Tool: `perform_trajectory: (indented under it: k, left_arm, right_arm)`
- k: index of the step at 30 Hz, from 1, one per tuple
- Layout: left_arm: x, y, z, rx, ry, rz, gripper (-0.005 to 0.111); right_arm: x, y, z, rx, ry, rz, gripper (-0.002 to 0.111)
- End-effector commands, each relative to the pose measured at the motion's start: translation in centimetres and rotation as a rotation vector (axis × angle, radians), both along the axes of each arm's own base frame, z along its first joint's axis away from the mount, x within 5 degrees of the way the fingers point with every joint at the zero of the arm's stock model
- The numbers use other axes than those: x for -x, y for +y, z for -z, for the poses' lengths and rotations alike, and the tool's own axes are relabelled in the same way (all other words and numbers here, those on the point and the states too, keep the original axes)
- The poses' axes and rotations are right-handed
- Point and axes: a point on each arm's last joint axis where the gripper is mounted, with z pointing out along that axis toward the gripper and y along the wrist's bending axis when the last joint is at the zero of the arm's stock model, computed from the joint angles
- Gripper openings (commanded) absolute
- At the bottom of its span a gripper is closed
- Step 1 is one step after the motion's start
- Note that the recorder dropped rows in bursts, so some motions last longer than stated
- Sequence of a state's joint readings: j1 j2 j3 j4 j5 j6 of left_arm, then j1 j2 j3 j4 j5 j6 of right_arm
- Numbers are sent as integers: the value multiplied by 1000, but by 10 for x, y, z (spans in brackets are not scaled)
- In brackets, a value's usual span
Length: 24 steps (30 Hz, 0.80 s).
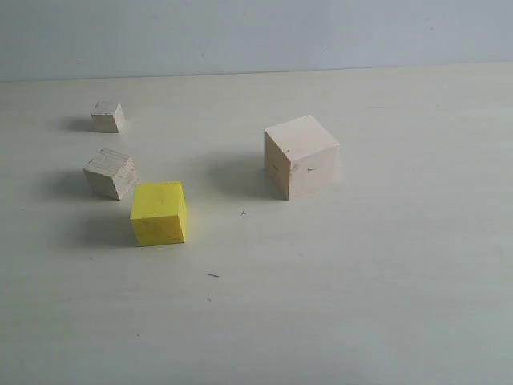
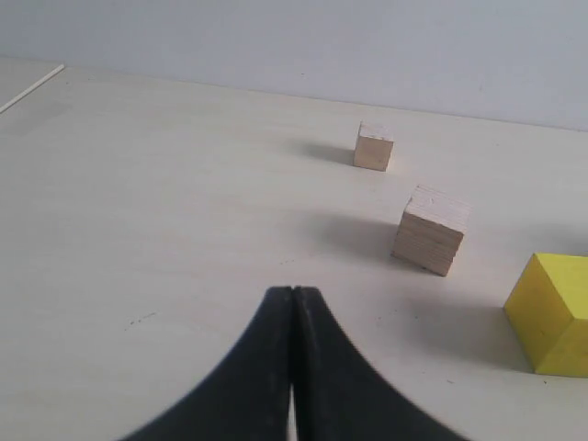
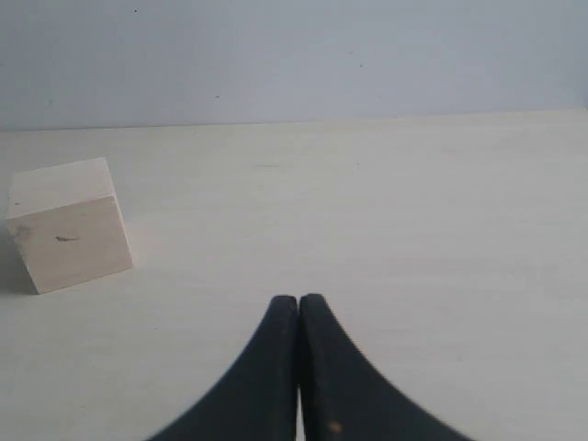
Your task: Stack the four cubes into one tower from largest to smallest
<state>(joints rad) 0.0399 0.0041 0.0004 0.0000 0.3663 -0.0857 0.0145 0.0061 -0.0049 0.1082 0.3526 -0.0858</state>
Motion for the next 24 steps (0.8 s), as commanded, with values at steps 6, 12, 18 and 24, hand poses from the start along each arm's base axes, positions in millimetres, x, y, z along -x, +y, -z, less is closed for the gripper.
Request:
perform_trajectory:
  k: [6,12,18,24]
  left_arm:
    - [0,-1,-1,9,-16,6,0]
    - [0,-1,-1,9,-16,6,0]
    - [0,-1,-1,9,-16,6,0]
    - [0,-1,-1,9,-16,6,0]
  right_arm:
    - [0,-1,0,3,-17,8,0]
    - [-1,-1,-4,7,-60,13,0]
    - [-2,-4,-33,-2,-382,47,0]
    - [-1,-5,-41,-6,-474,56,0]
